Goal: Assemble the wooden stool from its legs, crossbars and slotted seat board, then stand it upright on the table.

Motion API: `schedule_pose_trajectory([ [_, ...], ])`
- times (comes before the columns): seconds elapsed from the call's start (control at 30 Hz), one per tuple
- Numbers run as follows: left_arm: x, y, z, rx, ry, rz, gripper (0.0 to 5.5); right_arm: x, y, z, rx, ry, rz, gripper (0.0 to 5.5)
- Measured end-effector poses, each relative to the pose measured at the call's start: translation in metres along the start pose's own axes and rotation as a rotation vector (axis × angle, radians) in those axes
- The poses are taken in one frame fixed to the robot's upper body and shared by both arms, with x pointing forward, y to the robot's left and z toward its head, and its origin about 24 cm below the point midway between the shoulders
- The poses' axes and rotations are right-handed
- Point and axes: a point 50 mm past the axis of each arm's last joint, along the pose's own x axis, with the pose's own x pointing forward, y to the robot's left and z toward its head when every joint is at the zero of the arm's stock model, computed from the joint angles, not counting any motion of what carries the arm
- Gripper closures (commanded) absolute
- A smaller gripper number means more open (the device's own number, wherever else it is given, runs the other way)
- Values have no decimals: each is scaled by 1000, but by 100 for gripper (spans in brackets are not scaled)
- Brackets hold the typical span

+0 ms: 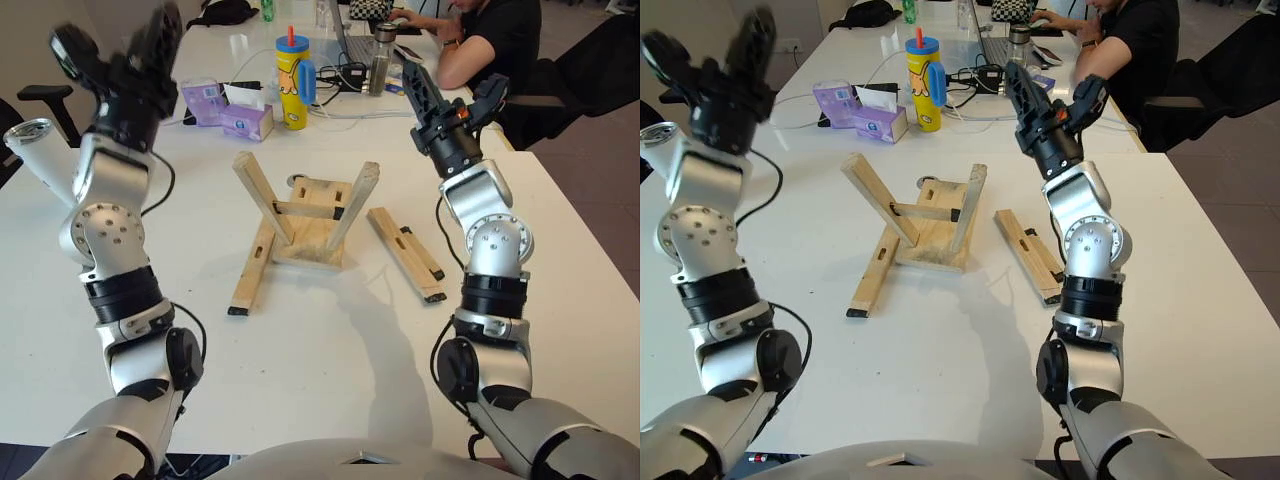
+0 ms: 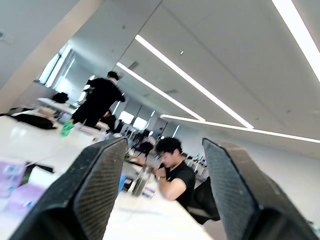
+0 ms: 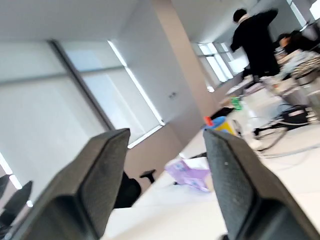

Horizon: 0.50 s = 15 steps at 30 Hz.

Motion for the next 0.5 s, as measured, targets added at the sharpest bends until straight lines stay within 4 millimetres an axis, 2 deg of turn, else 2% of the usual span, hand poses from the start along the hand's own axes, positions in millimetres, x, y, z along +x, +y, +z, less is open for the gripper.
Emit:
schedule_pose_trajectory([
  [0.07,-10,13,-9,74,83,46,271,2,-6,-15,-182,99,-33,276],
  [0.17,-32,29,-17,249,271,18,271,5,-3,-48,-521,258,56,276],
  [0.2,-45,35,-20,319,374,-12,271,3,-6,-60,-564,309,78,276],
  [0.27,-65,38,-28,424,550,-108,271,-1,-15,-73,-602,362,77,276],
  [0.4,-95,16,-48,477,829,-444,271,0,-18,-81,-670,383,131,276],
  [0.5,-103,7,-66,477,931,-562,271,3,-18,-80,-694,378,151,276],
])
